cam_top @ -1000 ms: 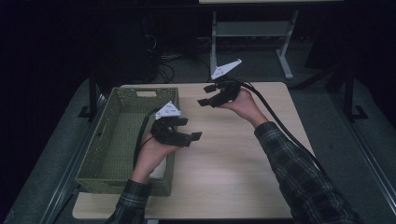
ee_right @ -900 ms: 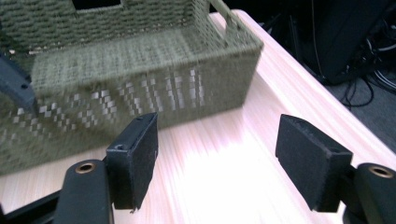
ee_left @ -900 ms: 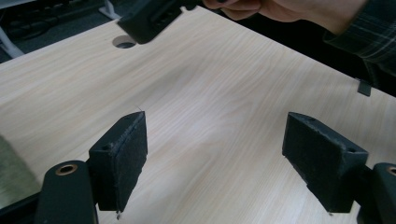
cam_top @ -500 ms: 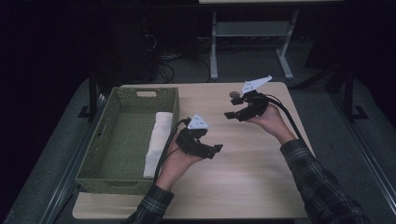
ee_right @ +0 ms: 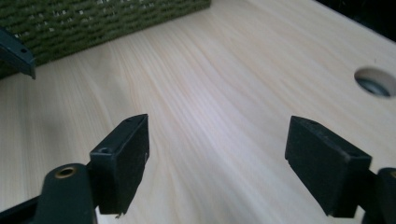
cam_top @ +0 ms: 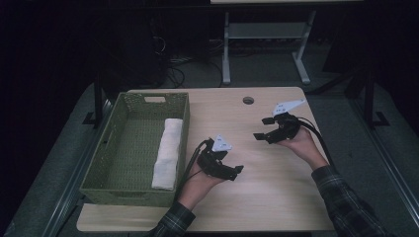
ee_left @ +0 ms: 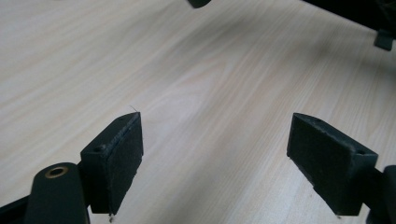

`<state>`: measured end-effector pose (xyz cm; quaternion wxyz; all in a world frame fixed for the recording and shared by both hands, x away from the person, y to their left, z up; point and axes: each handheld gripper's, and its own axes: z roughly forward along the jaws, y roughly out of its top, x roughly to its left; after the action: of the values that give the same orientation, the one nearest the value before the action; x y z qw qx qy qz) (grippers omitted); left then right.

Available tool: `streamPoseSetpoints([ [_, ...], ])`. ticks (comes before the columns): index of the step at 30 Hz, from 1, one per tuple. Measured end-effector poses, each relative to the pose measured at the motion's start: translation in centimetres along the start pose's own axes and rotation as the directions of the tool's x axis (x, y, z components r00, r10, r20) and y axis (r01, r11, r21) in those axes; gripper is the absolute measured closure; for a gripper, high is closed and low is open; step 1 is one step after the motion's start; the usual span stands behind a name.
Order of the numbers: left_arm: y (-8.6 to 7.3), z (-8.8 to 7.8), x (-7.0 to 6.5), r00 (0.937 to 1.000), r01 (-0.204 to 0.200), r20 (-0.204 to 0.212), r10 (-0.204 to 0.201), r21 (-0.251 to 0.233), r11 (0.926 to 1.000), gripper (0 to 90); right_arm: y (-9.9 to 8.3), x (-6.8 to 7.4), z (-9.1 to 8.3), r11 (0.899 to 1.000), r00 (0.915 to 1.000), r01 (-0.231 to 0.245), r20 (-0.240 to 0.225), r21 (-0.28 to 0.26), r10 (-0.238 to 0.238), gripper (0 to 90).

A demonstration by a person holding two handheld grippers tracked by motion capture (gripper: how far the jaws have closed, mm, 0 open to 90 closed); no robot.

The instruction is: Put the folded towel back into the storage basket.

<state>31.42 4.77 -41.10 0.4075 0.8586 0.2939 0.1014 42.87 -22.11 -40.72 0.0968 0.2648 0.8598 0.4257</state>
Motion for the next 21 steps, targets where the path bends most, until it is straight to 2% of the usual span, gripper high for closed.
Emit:
streamPoseSetpoints([
  [5,-1.5,1.5,-0.2,1.0,-0.003,0.002,0.003,0.039,0.9992,16.1,-2.6,0.2,-0.4,0.999,0.9991,-0.032,0.028,0.021,0.032,18.3],
  [9,-2.4,2.5,-0.2,1.0,-0.007,-0.005,0.007,0.048,0.9988,14.7,-4.8,0.3,-0.8,0.997,0.9966,-0.06,0.059,0.04,0.057,16.2],
  [11,-2.8,2.7,-0.1,0.9999,-0.01,-0.013,0.011,0.062,0.998,14.5,-5.8,0.4,-1.0,0.996,0.9942,-0.056,0.095,0.07,0.05,15.9],
  [12,-2.9,2.8,0.0,0.9999,-0.009,-0.011,0.01,0.067,0.9977,14.3,-6.3,0.5,-1.2,0.994,0.9921,-0.071,0.109,0.079,0.062,15.9],
  [19,-4.0,3.7,0.0,0.9992,-0.022,-0.031,0.025,0.102,0.9945,14.1,-9.4,0.7,-2.3,0.985,0.9842,-0.127,0.139,0.121,0.11,14.1],
  [21,-4.2,4.0,0.0,0.9987,-0.032,-0.036,0.036,0.112,0.9932,14.1,-10.1,0.8,-2.7,0.983,0.981,-0.128,0.162,0.133,0.106,13.8],
])
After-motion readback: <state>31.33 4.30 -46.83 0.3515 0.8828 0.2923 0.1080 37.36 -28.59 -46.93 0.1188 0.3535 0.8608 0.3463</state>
